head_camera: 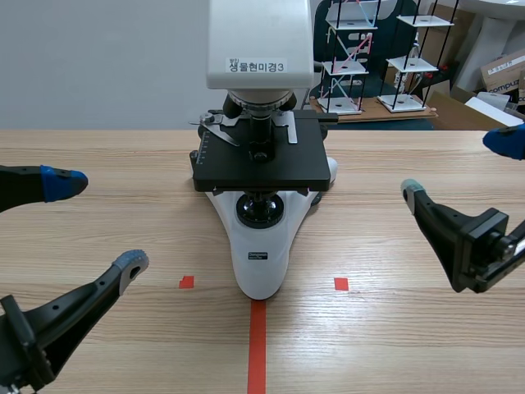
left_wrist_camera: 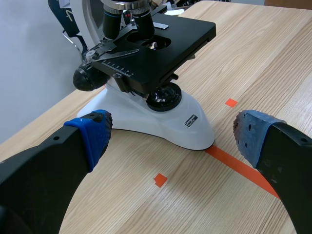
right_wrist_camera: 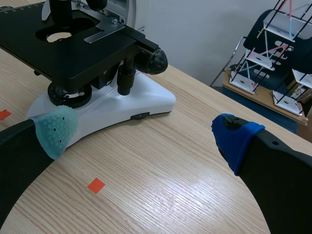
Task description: Point at the eyepiece
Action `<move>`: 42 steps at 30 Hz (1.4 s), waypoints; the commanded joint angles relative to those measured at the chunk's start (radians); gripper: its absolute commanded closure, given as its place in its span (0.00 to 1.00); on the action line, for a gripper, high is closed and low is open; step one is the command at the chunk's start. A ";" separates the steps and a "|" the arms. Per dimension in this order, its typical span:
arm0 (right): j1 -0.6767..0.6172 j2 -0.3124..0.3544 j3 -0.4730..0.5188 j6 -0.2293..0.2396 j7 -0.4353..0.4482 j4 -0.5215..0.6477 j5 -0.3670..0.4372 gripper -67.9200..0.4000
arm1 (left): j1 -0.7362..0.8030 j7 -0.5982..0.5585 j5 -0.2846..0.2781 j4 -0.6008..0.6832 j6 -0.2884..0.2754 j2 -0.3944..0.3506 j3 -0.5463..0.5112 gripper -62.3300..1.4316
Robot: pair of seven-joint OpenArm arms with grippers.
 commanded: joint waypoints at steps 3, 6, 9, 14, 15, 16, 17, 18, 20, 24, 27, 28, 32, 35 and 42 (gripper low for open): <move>0.003 0.003 0.006 -0.003 0.016 0.011 0.007 0.11 | 0.008 -0.013 -0.009 0.005 0.005 0.005 0.001 0.15; 0.000 0.003 0.007 -0.003 0.025 0.011 0.007 0.11 | 0.008 -0.013 -0.009 0.005 0.005 0.005 0.001 0.15; -0.003 0.002 0.006 -0.003 0.026 0.011 0.007 0.11 | 0.008 -0.013 -0.009 0.005 0.005 0.005 0.001 0.15; -0.002 0.003 0.007 -0.004 0.040 0.011 0.007 0.11 | 0.008 -0.013 -0.009 0.005 0.005 0.005 0.001 0.15; -0.002 0.006 0.007 -0.004 0.042 0.011 0.007 0.11 | 0.008 -0.013 -0.009 0.005 0.005 0.005 0.001 0.15; -0.002 0.008 0.007 -0.004 0.042 0.011 0.007 0.11 | 0.008 -0.013 -0.009 0.005 0.005 0.005 0.001 0.15; -0.002 0.008 0.007 -0.004 0.042 0.011 0.008 0.11 | 0.008 -0.013 -0.009 0.005 0.005 0.005 0.001 0.15; 0.000 0.008 0.007 -0.004 0.041 0.011 0.007 0.11 | 0.008 -0.013 -0.009 0.005 0.005 0.005 0.001 0.15; 0.001 0.008 0.007 -0.004 0.044 0.012 0.008 0.11 | 0.008 -0.013 -0.009 0.005 0.005 0.005 0.001 0.15; 0.001 0.008 0.014 -0.003 0.045 0.014 0.008 0.25 | 0.008 -0.013 -0.009 0.005 0.005 0.005 0.001 0.15; 0.001 0.007 0.031 -0.002 0.066 0.016 0.019 0.39 | 0.008 -0.013 -0.009 0.005 0.005 0.005 0.001 0.15; 0.001 0.006 0.039 -0.001 0.077 0.018 0.030 0.47 | 0.008 -0.013 -0.009 0.005 0.005 0.005 0.001 0.15; 0.000 0.005 0.082 0.019 0.085 0.038 0.059 0.88 | 0.008 -0.013 -0.009 0.005 0.005 0.005 0.001 0.15; -0.002 -0.001 0.109 0.030 0.086 0.072 0.112 1.00 | 0.008 -0.013 -0.009 0.005 0.005 0.005 0.001 0.15; 0.003 -0.003 0.150 0.026 0.074 0.195 0.196 0.99 | 0.008 -0.013 -0.009 0.005 0.005 0.005 0.001 0.15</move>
